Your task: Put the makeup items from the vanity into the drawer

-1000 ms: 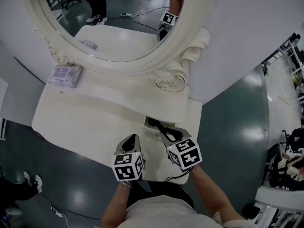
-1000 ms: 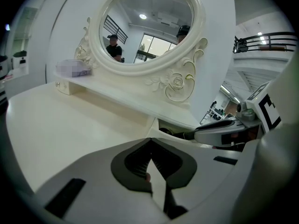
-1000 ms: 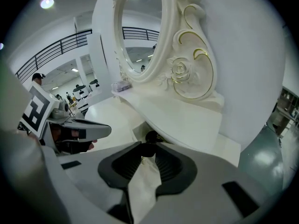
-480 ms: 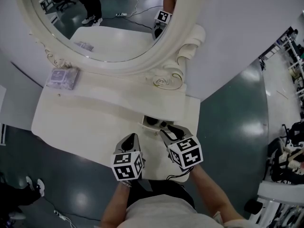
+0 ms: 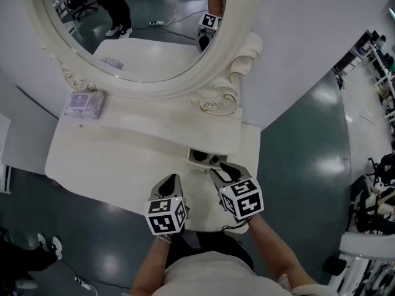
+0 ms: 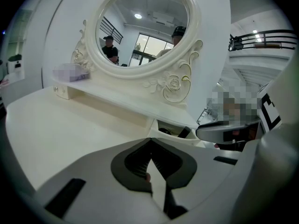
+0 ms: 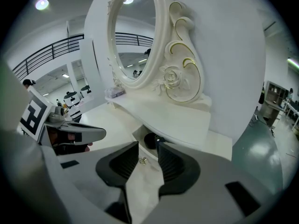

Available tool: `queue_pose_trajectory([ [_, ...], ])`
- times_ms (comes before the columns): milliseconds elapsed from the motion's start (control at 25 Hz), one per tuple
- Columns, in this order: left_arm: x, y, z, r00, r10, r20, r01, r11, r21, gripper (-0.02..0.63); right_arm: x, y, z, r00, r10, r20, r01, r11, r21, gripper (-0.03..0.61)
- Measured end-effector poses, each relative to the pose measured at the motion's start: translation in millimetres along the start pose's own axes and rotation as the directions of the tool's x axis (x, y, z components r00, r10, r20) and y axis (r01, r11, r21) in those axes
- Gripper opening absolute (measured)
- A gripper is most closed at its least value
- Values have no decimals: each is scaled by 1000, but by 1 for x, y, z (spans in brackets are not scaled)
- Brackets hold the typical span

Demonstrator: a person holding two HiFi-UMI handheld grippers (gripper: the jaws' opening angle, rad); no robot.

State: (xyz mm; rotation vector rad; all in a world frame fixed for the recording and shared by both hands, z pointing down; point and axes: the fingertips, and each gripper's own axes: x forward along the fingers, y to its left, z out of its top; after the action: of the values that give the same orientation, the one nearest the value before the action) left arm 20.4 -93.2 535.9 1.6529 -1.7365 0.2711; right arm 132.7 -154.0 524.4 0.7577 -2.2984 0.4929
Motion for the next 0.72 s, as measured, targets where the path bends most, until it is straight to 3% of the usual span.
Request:
queue_pose_trajectory([
  [280,-8,-1,12,1000,-18,18,17,1000,26,6,-8,3,10,999,-31,34,30,999,18,137],
  [720,-22,-10,35,996,-69,58,64,994,83,5,-22,11,21,992,-91,86,83,992,91,70],
])
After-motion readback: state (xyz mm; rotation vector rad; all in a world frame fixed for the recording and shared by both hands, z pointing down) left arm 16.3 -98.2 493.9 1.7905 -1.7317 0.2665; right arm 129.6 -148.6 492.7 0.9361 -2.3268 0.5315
